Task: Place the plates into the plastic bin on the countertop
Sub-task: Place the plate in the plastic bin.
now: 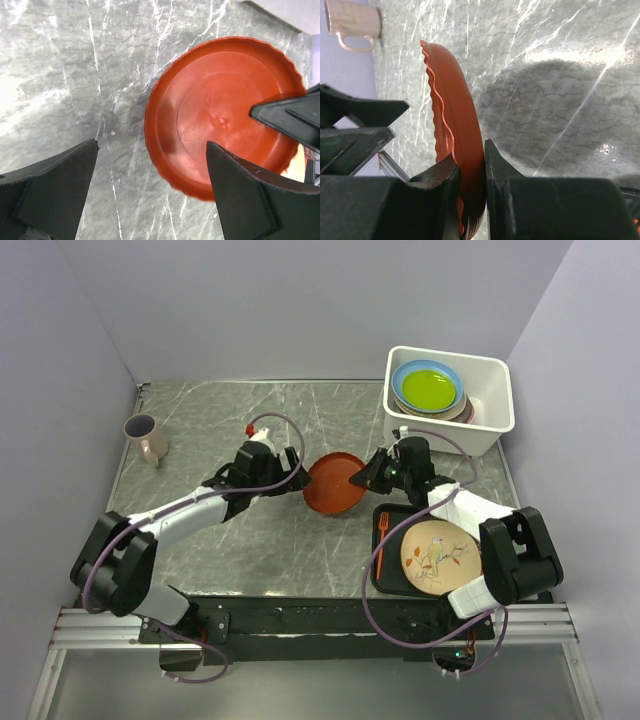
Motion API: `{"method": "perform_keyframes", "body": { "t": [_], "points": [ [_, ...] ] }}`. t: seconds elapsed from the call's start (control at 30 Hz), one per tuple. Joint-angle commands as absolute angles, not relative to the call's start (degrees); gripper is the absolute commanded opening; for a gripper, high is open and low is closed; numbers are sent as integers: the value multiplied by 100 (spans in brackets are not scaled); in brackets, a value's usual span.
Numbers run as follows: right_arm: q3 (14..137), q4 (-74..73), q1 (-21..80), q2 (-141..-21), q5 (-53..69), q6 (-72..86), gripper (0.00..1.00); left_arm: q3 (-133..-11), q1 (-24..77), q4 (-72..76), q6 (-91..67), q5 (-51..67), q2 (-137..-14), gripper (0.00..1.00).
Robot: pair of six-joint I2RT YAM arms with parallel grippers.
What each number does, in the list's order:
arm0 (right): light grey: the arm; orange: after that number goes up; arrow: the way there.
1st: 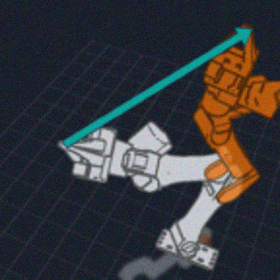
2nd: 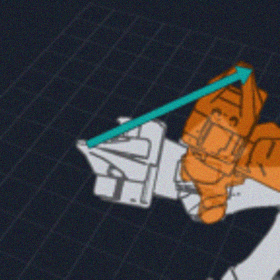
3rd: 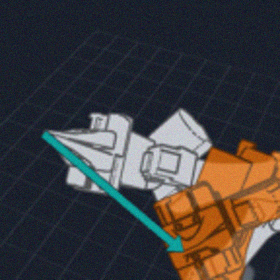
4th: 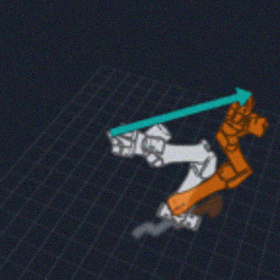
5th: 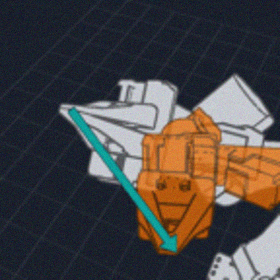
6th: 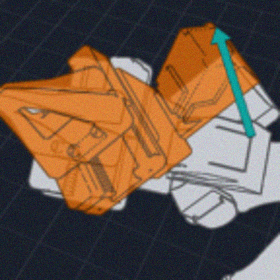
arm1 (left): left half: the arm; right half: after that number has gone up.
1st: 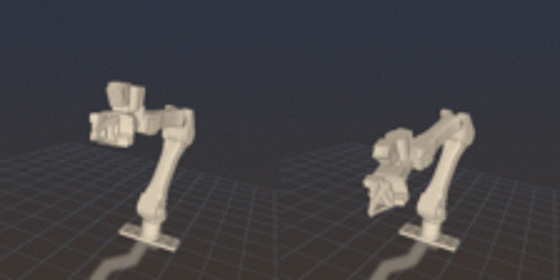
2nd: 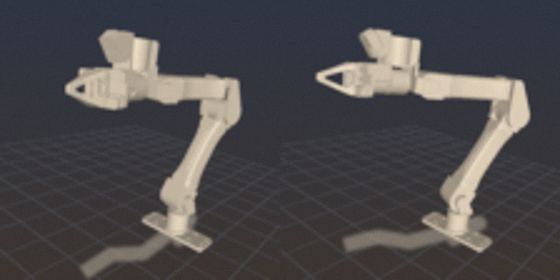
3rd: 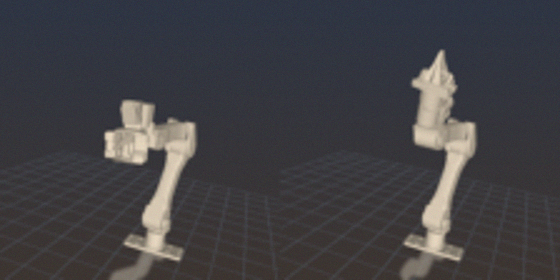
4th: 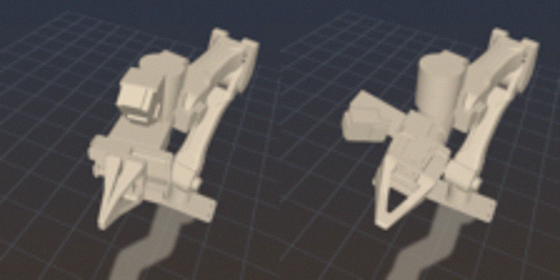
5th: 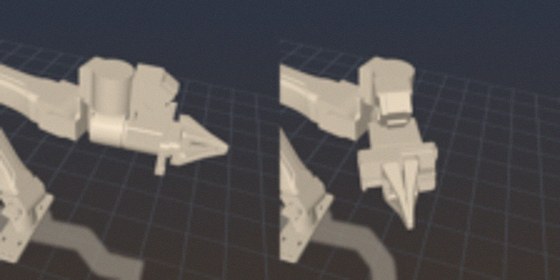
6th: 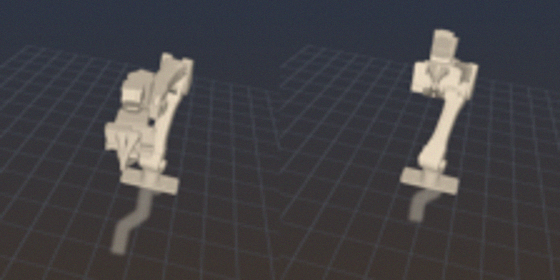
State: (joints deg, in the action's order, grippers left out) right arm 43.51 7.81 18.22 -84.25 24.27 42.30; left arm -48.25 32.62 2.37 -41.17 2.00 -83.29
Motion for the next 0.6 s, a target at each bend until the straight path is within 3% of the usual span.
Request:
{"method": "perform_keyframes", "body": {
  "t": [0.0,0.57],
  "points": [
    [4929,660,1741,-8411,2303,4043,0,-4624,3287,553,-4113,35,-7736,95],
    [7539,-852,273,-8920,2505,3612,0,-4535,3287,598,-3973,132,-7611,96]
  ]
}}
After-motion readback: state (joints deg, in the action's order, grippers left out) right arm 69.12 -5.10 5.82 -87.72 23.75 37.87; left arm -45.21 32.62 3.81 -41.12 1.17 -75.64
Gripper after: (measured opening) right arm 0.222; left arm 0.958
